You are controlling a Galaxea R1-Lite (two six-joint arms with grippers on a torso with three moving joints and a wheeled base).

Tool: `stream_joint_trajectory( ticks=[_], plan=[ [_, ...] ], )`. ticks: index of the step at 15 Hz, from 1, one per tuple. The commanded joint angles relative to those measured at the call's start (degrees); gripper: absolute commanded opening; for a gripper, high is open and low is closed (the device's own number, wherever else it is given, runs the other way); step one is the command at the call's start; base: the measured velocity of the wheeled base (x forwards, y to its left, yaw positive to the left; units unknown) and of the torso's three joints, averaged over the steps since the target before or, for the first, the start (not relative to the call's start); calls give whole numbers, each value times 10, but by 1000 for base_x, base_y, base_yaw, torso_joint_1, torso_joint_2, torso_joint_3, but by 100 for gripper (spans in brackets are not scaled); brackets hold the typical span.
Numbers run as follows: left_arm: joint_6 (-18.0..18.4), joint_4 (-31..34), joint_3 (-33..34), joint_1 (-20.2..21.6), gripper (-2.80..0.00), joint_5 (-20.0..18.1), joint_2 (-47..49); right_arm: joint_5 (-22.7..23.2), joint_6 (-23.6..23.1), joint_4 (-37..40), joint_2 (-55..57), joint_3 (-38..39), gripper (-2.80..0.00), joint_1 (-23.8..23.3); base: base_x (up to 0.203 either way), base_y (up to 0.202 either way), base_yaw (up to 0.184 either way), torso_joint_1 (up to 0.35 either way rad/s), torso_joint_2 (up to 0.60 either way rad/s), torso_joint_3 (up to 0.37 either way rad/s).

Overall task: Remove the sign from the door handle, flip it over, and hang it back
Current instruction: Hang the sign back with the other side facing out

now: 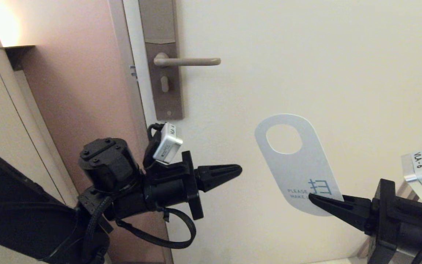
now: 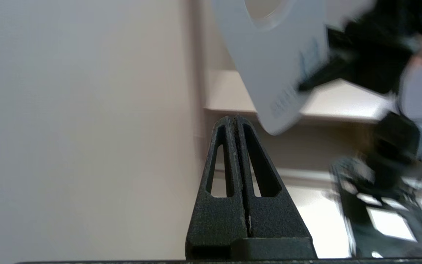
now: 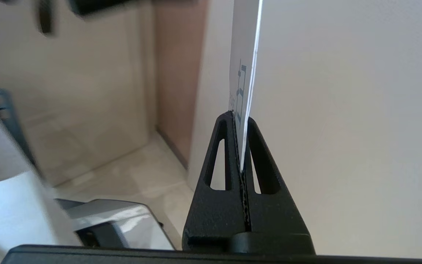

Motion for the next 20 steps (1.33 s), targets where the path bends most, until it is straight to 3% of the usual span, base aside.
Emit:
stream_joint_trajectory(
  ticks=[1, 5, 8, 13, 18, 20],
  plan=[
    [1, -2, 10, 6, -280, 20, -35, -11, 0, -3, 9, 0, -280, 0, 0, 0, 0, 0, 0, 0],
    [19, 33, 86, 32, -280, 119, -135, -56, 0, -3, 17, -3, -280, -1, 0, 0, 0, 0, 0, 0],
    [66, 104, 157, 113, -280, 189, -234, -85, 0, -4, 19, -4, -280, -2, 0, 0, 0, 0, 0, 0],
    [93, 140, 284, 278, -280, 204, -374, -128, 2, -38, 36, 1, -280, -3, 0, 0, 0, 0, 0, 0],
    [117, 169, 331, 397, -280, 206, -448, -145, 2, -44, 37, 1, -280, -8, 0, 0, 0, 0, 0, 0],
    [121, 209, 337, 434, -280, 214, -491, -146, 2, -44, 42, -1, -280, -17, 0, 0, 0, 0, 0, 0]
  ],
)
